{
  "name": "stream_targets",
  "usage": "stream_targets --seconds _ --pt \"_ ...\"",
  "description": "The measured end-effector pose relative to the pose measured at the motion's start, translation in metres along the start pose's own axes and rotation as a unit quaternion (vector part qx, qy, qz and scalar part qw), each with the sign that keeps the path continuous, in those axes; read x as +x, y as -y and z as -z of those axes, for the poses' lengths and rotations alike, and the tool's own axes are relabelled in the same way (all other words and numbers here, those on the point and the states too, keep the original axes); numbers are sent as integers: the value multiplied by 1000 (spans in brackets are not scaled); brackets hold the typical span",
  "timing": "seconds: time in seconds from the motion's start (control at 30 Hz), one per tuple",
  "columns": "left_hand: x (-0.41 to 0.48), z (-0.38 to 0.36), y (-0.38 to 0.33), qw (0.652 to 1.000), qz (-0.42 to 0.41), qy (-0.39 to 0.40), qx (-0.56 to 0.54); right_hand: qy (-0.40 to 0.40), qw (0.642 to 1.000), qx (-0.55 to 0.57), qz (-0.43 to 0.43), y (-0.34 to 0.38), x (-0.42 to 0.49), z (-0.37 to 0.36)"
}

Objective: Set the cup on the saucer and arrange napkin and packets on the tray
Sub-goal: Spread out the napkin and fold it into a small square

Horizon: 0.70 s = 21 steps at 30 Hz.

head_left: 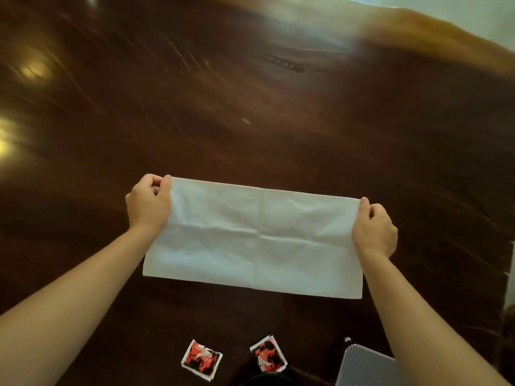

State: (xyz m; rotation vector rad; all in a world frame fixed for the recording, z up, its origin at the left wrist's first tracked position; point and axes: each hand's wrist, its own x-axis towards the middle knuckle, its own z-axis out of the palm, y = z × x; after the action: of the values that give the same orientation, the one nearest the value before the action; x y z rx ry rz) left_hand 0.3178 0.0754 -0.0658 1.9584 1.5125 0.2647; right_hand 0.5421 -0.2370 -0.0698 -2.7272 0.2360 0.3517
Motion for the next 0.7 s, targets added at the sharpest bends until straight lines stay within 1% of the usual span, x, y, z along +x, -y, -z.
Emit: stream_targets --seconds 0.03,0.07,0.1,0.13,0.17,0.2,0.23,0.27,0.3,0.33,0.37,0.4,0.47,0.5,0.53,0.6,0.63,0.7 --pt "-2 5 -4 1000 9 -2 -4 -3 999 30 -11 2 -1 5" --pt "-6 11 -6 1000 -9 -15 15 -24 999 48 -3 4 -3 10" --pt "-12 15 -6 996 -59 -32 58 -56 997 46 20 5 -8 11" --pt "-19 17 -3 985 -126 -39 110 -79 995 33 49 8 -18 9" --pt "-30 15 1 969 -195 -28 151 -84 992 31 87 13 -36 0" --pt "-40 9 7 951 -253 3 179 -58 989 43 133 22 -61 -13" --pt "-49 0 17 932 -296 46 203 -15 980 50 190 33 -89 -29" --pt "-58 -9 26 915 -321 90 228 39 965 40 256 47 -121 -44" --pt "-66 -19 37 899 -332 128 253 104 942 5 320 61 -150 -58" --pt "-71 -27 47 887 -336 148 280 178 911 -39 369 72 -175 -71" --pt "-73 -30 54 878 -336 157 302 234 881 -84 402 79 -192 -82" --pt "-73 -32 58 874 -338 157 313 254 862 -120 422 82 -199 -92" --pt "-70 -31 61 876 -337 147 313 233 844 -184 446 72 -187 -101" --pt "-69 -29 60 878 -331 141 316 214 844 -203 448 61 -176 -104" --pt "-68 -27 61 881 -318 139 321 189 850 -212 444 49 -164 -104" --pt "-67 -28 62 888 -299 130 324 132 874 -215 416 23 -139 -95" --pt "-67 -29 61 888 -297 129 326 113 882 -221 401 10 -126 -88" --pt "-66 -28 61 885 -297 135 332 100 896 -237 363 -20 -99 -68"
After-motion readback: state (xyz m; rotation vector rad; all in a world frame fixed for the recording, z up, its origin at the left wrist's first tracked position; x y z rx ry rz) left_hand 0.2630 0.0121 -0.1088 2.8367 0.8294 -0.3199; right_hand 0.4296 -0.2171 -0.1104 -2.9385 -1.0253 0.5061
